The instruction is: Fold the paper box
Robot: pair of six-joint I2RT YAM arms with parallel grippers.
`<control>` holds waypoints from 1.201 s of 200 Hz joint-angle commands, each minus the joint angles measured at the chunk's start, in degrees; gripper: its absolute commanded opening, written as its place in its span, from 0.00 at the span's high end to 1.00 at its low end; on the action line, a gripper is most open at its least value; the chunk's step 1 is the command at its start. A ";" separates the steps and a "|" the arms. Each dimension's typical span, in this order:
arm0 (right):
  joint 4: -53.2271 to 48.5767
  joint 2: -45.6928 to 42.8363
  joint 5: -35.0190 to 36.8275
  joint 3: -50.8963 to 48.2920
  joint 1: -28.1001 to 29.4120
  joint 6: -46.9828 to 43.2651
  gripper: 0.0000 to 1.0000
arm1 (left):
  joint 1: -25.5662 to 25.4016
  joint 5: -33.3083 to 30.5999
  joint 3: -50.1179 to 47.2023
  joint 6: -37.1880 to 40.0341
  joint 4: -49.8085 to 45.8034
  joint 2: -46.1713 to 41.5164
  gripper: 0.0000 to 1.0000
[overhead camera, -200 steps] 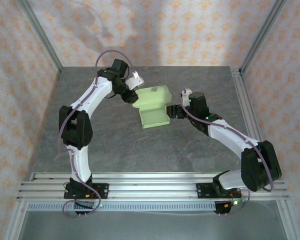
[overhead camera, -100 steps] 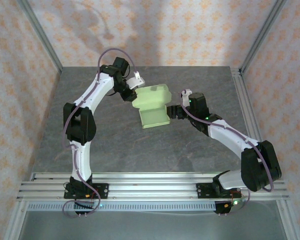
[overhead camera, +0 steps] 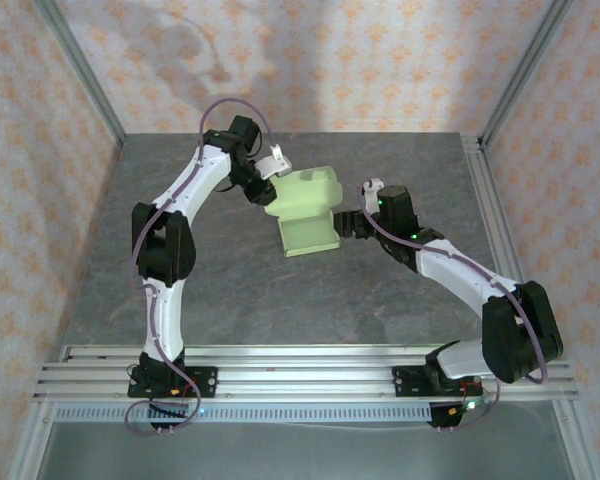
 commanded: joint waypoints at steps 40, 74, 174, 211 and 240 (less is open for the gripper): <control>0.04 -1.38 1.23 -0.39 -0.04 0.23 0.17 | 2.05 -0.57 1.11 -0.04 -0.89 -3.00 0.72; 0.69 -1.06 0.89 -0.47 -0.02 0.41 0.17 | 3.27 -1.28 1.05 -0.62 -1.67 -3.40 0.63; 0.72 -0.33 0.36 0.04 0.07 0.67 0.17 | 2.18 4.48 3.57 -0.91 -1.45 -0.93 0.53; 0.32 -0.67 0.66 -0.04 -0.01 0.57 0.17 | 1.45 3.81 5.89 -1.09 -2.61 1.18 0.55; 0.43 -0.60 0.68 -0.13 -0.02 0.51 0.17 | 1.30 3.63 6.38 -0.69 -3.12 1.84 0.56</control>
